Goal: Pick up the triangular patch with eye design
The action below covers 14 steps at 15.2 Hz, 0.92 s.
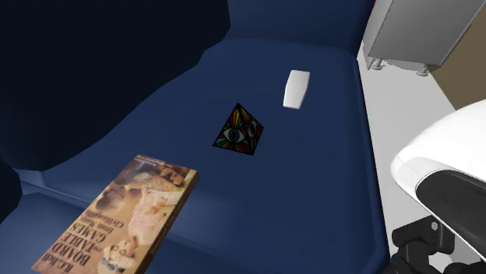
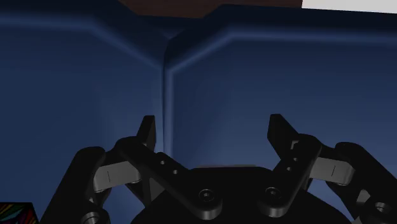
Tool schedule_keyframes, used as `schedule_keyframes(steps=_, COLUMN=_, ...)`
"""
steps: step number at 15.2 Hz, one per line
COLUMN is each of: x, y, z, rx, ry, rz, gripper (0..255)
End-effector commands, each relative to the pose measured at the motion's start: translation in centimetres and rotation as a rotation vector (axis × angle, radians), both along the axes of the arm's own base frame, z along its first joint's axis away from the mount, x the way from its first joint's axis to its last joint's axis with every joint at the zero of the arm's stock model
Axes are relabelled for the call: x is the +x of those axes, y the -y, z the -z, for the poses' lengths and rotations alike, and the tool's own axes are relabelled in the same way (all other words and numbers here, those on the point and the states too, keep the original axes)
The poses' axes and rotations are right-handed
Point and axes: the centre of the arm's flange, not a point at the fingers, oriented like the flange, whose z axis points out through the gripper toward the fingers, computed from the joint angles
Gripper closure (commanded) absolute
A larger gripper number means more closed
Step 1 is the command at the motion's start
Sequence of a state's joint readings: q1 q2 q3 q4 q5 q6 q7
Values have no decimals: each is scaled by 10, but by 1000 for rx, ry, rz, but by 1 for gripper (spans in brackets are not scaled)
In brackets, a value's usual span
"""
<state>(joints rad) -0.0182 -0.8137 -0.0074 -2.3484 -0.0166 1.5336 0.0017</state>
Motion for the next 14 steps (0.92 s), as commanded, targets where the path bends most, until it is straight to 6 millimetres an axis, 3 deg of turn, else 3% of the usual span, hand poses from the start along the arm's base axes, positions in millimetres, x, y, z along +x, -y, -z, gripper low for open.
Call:
schedule_keyframes(steps=1, x=0, y=0, z=0, rx=0, ry=0, rz=0, gripper=0)
schedule_keyframes(steps=14, x=66, y=139, z=16, rx=28, ry=247, rz=35, gripper=0)
